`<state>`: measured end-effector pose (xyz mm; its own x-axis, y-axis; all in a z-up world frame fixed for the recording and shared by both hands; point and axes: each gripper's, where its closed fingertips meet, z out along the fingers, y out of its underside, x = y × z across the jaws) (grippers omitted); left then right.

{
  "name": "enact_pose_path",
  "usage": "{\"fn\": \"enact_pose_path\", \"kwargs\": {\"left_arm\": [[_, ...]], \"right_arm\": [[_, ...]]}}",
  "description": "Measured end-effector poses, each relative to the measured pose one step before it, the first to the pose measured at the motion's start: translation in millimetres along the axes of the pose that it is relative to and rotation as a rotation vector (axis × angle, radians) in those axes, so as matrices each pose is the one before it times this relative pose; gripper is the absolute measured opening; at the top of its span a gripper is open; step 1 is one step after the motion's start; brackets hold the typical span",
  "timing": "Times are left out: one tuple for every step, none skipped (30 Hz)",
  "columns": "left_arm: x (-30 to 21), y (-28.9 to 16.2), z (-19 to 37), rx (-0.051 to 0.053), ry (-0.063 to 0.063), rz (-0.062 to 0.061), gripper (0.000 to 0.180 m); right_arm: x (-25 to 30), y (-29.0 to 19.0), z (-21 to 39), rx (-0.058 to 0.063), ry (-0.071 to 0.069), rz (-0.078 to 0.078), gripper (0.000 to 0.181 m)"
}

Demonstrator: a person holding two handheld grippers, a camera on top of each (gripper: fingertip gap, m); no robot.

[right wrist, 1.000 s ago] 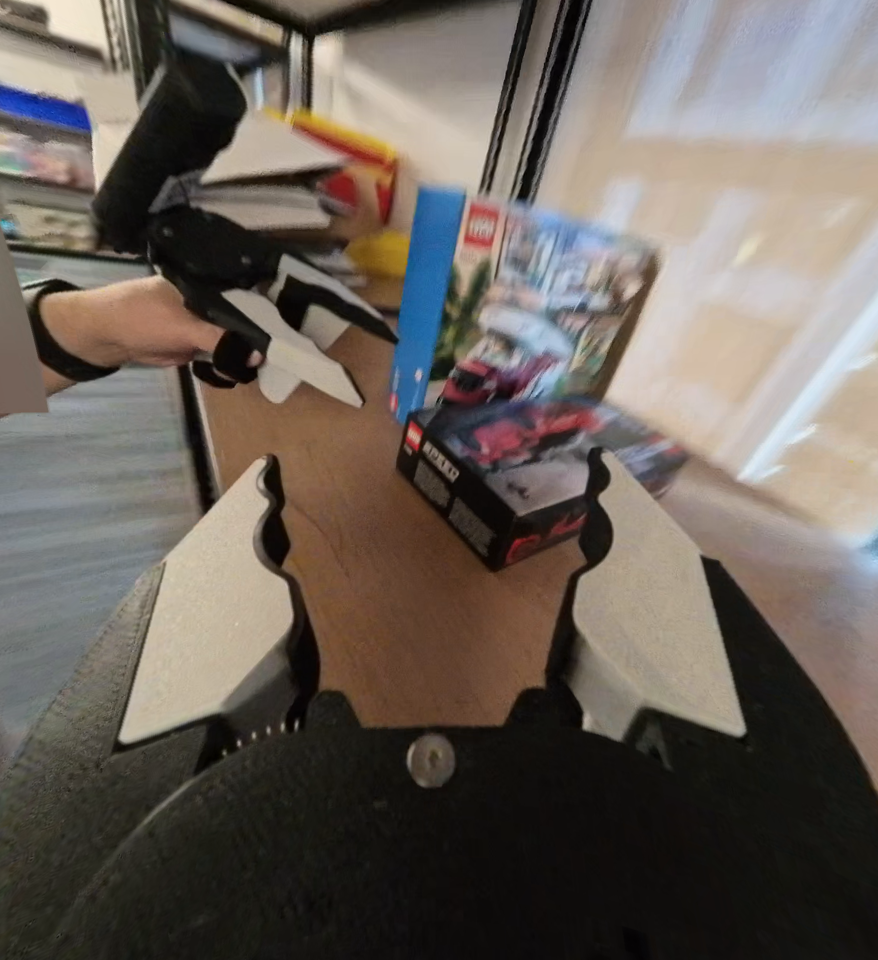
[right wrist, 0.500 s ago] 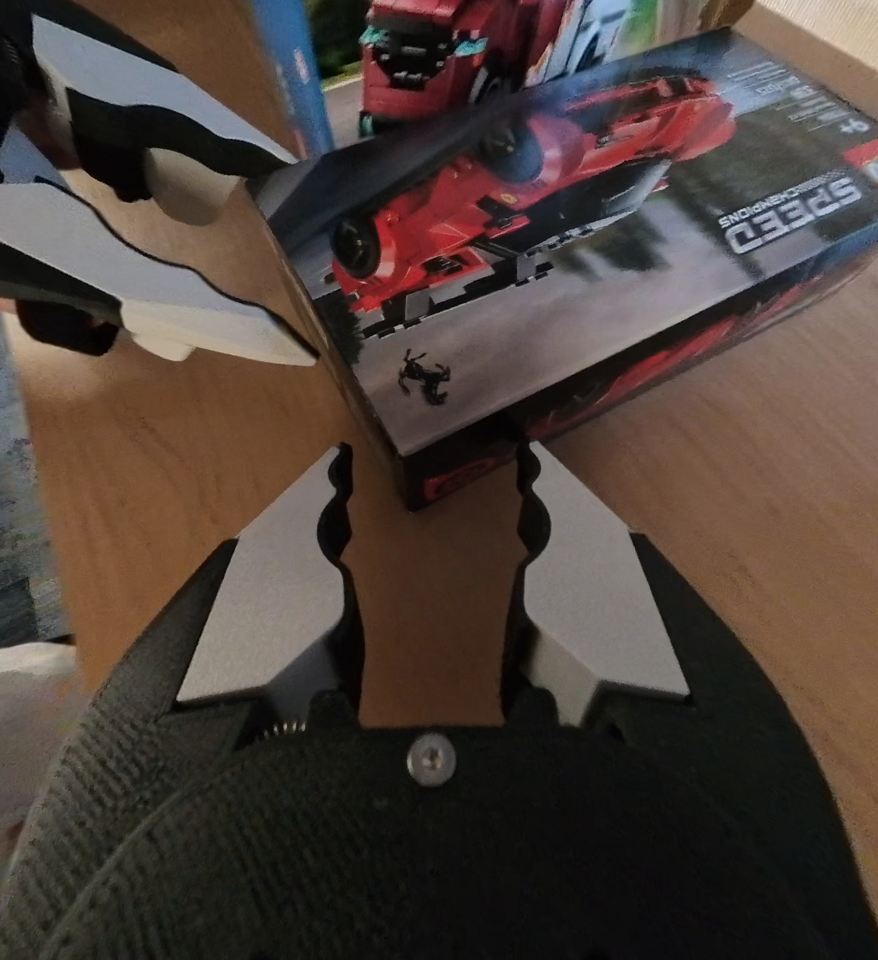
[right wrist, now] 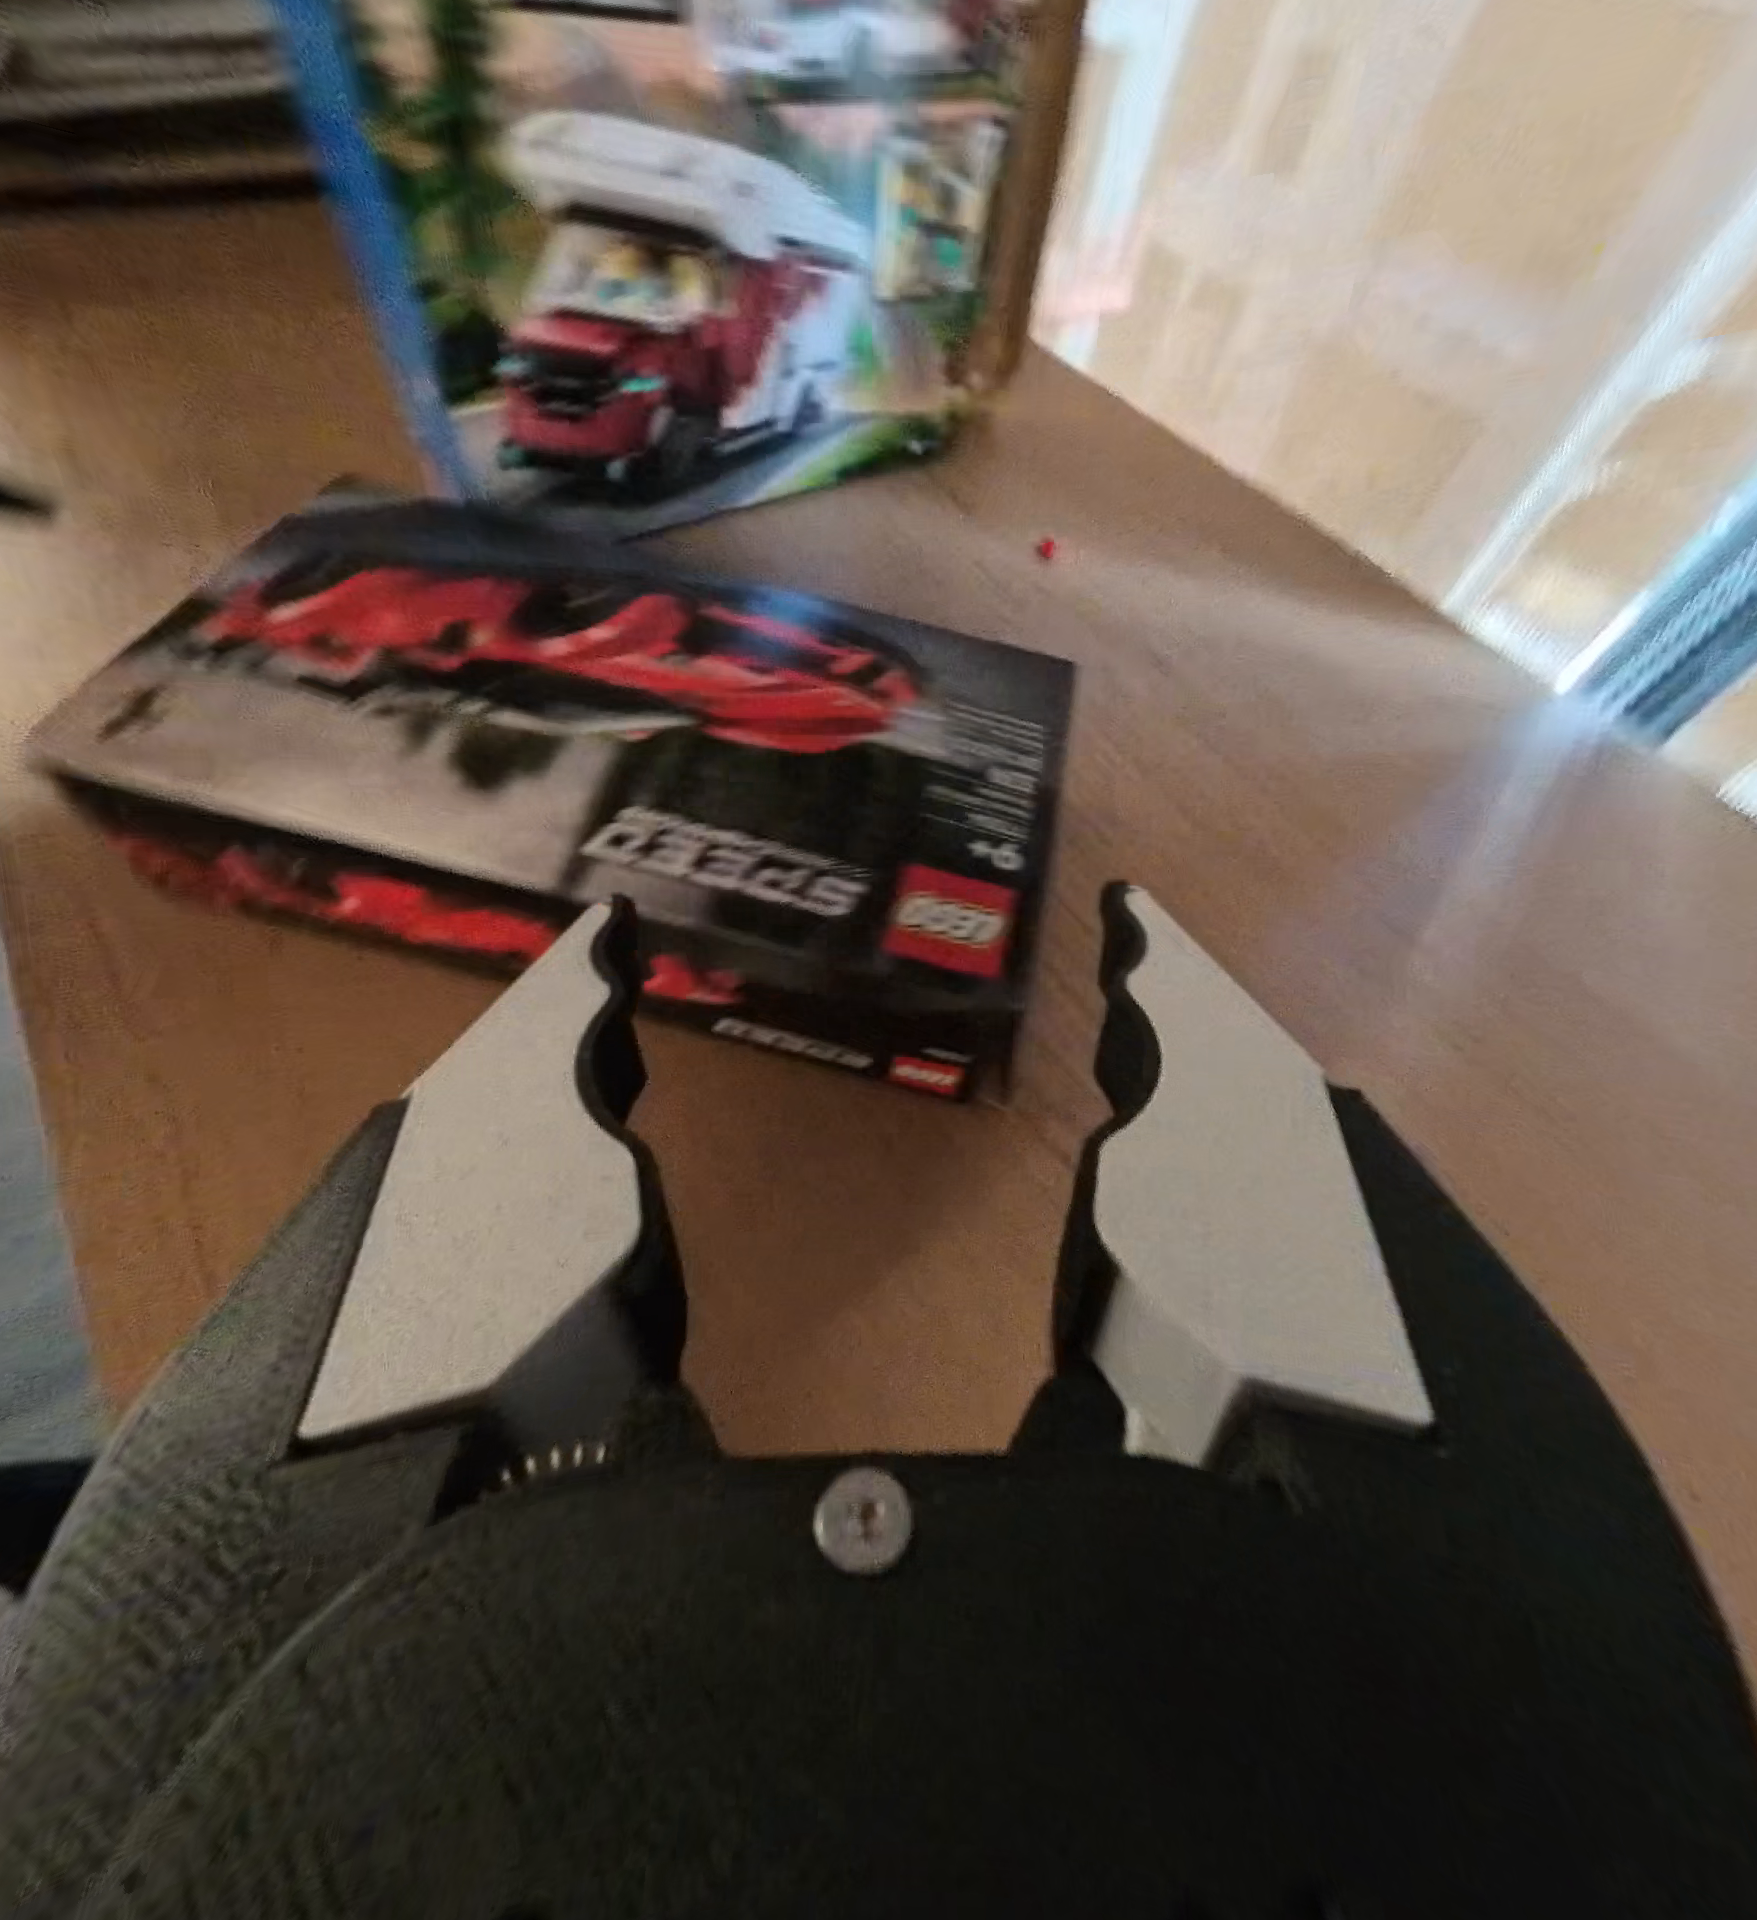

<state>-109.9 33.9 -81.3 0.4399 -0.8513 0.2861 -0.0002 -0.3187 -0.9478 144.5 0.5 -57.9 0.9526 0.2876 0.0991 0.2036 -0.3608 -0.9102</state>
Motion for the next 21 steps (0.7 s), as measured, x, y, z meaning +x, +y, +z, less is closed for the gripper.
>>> {"fn": "enact_pose_path", "kwargs": {"left_arm": [[8.22,4.42,3.2,-0.0213,0.0141,0.003,0.071],[7.35,5.29,4.35,-0.0285,0.007,0.0168,0.076],[6.35,5.52,4.79,-0.0274,-0.0002,0.0225,0.08],[5.66,4.94,4.52,-0.023,-0.005,0.0272,0.083],[4.46,4.48,4.05,-0.0205,-0.0104,0.028,0.086],[4.11,4.46,3.42,-0.0213,-0.0087,0.0274,0.087],[2.82,3.99,2.95,-0.0184,-0.0105,0.0208,0.088],[1.21,3.16,2.29,-0.013,-0.0122,0.0126,0.088],[-0.03,2.64,1.86,-0.0091,-0.012,0.006,0.088],[-1.41,2.23,1.4,-0.0072,-0.0129,0.0019,0.086],[-2.59,1.56,0.8,-0.0045,-0.0146,0.0004,0.085],[-2.89,0.5,0.0,0.0018,-0.0105,0.0018,0.083],[-2.67,-0.55,-0.51,0.0082,-0.0062,-0.0024,0.08],[-3.57,-1.1,-0.6,0.0115,-0.0111,-0.0096,0.084],[-5.88,-0.16,-0.56,0.0036,-0.021,0.0,0.085],[-3.81,0.03,-0.54,0.0008,-0.0072,0.0046,0.08],[-1.82,-0.4,-0.27,0.0026,0.0046,-0.0069,0.077],[-1.65,-1.05,0.08,0.0048,0.005,-0.0125,0.076],[-2.24,-1.26,0.41,0.0042,0.0004,-0.0038,0.075],[-4.35,-0.67,0.52,0.0017,-0.0117,0.0051,0.074],[-5.72,0.04,0.62,-0.002,-0.0178,0.011,0.072]], "right_arm": [[10.31,3.92,8.83,-0.0273,-0.0584,0.0997,0.091],[0.9,4.52,8.22,-0.0359,-0.0947,0.0922,0.091],[-1.09,3.55,7.09,-0.0311,-0.0863,0.0771,0.091],[-0.46,3.17,5.34,-0.025,-0.057,0.0547,0.089],[0.41,3.87,3.72,-0.0208,-0.0258,0.0257,0.088],[0.15,2.49,2.26,-0.0043,-0.0076,-0.003,0.087],[0.06,0.47,1.2,0.0116,0.004,-0.0125,0.086],[-0.08,-0.25,0.55,0.0158,0.0085,-0.0098,0.086],[-0.76,0.63,0.27,0.0099,0.0089,-0.0097,0.087],[-0.69,2.33,-0.24,0.0002,0.013,-0.0119,0.086],[-1.82,3.18,-1.05,-0.0049,0.0136,-0.0131,0.083],[-4.22,3.45,-2.02,-0.0059,0.0075,-0.0189,0.078],[-8.23,4.34,-2.37,-0.0117,-0.0078,-0.0241,0.076],[-10.39,5.44,-2.74,-0.016,-0.0145,-0.0253,0.074],[-9.11,4.45,-2.52,-0.0114,-0.0064,-0.0266,0.07],[-5.68,3.01,-2.65,-0.0073,0.0093,-0.0227,0.067],[-2.37,1.32,-3.12,0.0006,0.023,-0.02,0.067],[0.32,-0.79,-3.56,0.0088,0.0312,-0.0267,0.067],[3.78,-2.32,-3.46,0.0138,0.0412,-0.0323,0.067],[8.52,-1.98,-2.43,0.01,0.0546,-0.0302,0.069],[9.45,-0.27,-0.15,-0.0021,0.0428,-0.0192,0.073]]}}
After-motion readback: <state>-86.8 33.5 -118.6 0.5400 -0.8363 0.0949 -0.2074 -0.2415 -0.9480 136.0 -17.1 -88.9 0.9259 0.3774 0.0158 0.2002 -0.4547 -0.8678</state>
